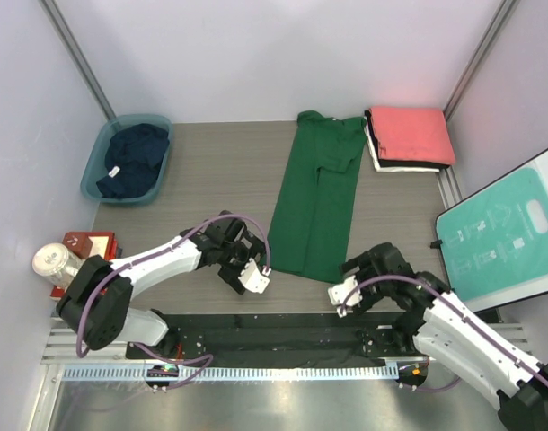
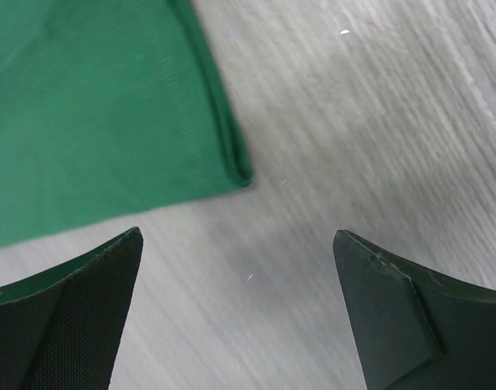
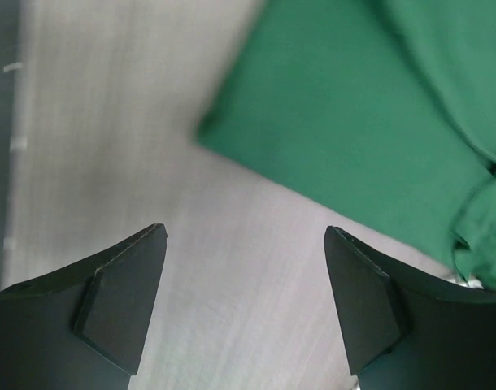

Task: Fold and stack the t-shirts
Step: Grab the bottom of the folded rectangular tshirt with both arms

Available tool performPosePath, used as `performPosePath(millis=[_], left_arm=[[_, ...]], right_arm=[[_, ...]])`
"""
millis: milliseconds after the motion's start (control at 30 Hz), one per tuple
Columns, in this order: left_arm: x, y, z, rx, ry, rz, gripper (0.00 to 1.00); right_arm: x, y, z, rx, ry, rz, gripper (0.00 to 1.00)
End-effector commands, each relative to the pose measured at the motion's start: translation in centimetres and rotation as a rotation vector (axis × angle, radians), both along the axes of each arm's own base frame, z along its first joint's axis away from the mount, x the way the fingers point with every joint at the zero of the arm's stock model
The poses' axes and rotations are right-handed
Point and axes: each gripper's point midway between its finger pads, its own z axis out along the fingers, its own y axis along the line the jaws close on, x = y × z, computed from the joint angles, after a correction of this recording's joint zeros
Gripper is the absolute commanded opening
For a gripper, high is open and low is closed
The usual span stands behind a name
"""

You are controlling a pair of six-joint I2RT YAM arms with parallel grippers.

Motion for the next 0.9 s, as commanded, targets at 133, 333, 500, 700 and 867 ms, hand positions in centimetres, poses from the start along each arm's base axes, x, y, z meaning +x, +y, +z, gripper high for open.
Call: performPosePath(millis=[133, 333, 500, 700, 867], left_arm=[[2.0, -3.1, -0.8, -0.080, -0.039, -0.071, 0.93], [2.6, -3.9, -1.5, -0.084, -0.024, -0.074, 0.88], [2.0, -3.7, -2.1, -0.081, -0.006, -0.088, 0.84], [1.7, -3.6, -2.9, -0.072, 0.014, -0.095, 0.67], [1.6, -3.7, -3.3, -0.066, 0.023, -0.102, 0.56]], right_arm=[[0.1, 2.3, -1.8, 0.045, -0.028, 0.136, 0.84], [1.8, 3.4, -2.5, 0.058, -0.022, 0.096, 0.81], [1.7, 3.8, -3.6, 0.069, -0.007, 0.095, 0.76], [1.7, 4.6, -4.1, 0.088, -0.017, 0.102, 0.69], [1.6, 4.7, -4.0, 0.086, -0.013, 0.100, 0.52]])
